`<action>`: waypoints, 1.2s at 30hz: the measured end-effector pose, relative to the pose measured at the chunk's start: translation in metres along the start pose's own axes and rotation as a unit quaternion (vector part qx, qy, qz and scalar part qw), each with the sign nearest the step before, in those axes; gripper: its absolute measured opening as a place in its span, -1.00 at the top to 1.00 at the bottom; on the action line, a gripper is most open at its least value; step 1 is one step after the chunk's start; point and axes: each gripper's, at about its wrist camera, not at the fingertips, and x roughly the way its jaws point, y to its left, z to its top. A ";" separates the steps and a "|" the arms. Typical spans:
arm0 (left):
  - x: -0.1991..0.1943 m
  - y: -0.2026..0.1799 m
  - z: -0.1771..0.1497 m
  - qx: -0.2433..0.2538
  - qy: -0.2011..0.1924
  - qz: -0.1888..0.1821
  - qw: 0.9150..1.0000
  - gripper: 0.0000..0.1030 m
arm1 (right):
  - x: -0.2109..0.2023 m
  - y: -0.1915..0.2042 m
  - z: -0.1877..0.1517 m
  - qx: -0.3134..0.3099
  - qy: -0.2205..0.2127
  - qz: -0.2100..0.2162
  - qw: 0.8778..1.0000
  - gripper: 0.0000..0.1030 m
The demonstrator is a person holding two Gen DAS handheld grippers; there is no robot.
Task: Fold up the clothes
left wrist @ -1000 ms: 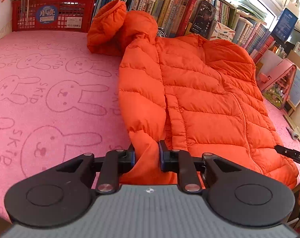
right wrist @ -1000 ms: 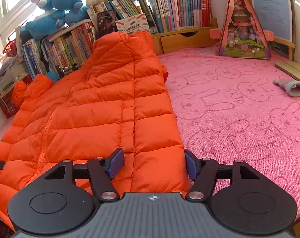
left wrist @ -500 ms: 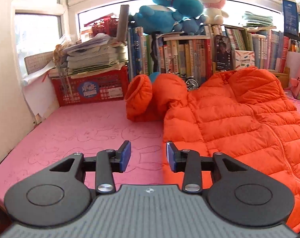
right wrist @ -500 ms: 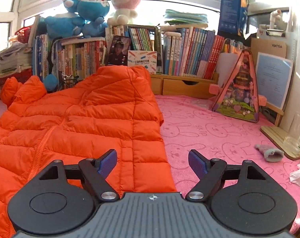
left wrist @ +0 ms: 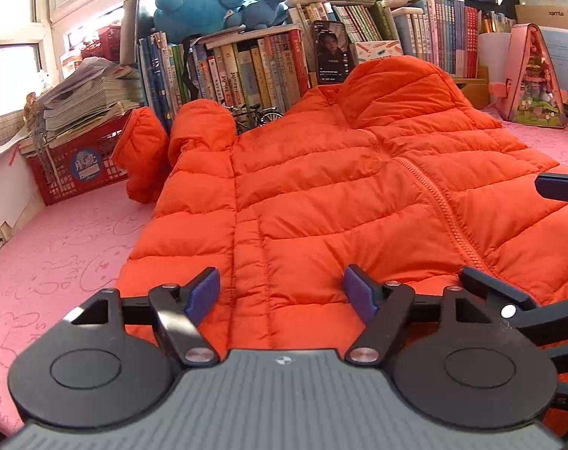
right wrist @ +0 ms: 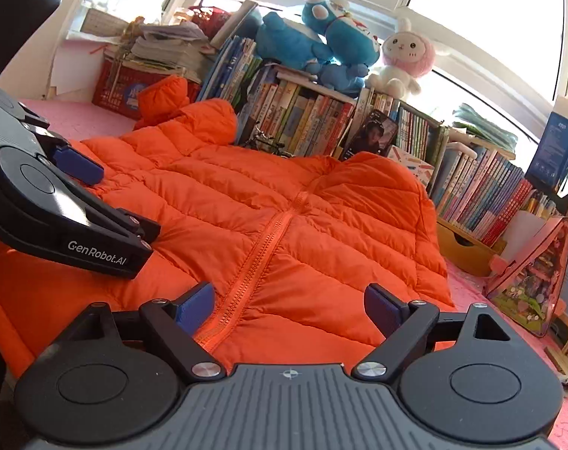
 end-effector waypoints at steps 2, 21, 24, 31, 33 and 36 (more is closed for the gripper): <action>0.001 0.010 -0.004 -0.007 0.004 0.022 1.000 -0.47 | 0.001 0.004 0.002 0.009 -0.002 0.007 1.000 -0.71; -0.003 0.034 -0.010 -0.024 0.010 0.058 0.998 -0.70 | -0.010 -0.146 -0.077 0.099 0.111 -0.252 0.956 -0.95; -0.011 0.047 0.000 -0.024 0.019 0.124 0.992 -0.41 | -0.014 -0.169 -0.074 0.131 0.125 -0.253 0.950 -0.90; -0.018 0.084 0.041 -0.053 -0.026 0.083 0.995 -0.48 | -0.002 -0.199 -0.031 0.202 0.063 -0.145 0.966 -0.93; -0.005 0.092 0.053 -0.078 -0.035 0.039 0.996 -0.56 | 0.015 -0.203 -0.014 0.225 0.054 -0.113 0.966 -0.94; 0.025 0.109 0.071 -0.133 -0.027 -0.042 0.990 -0.64 | 0.039 -0.215 0.003 0.288 0.038 -0.060 0.955 -0.96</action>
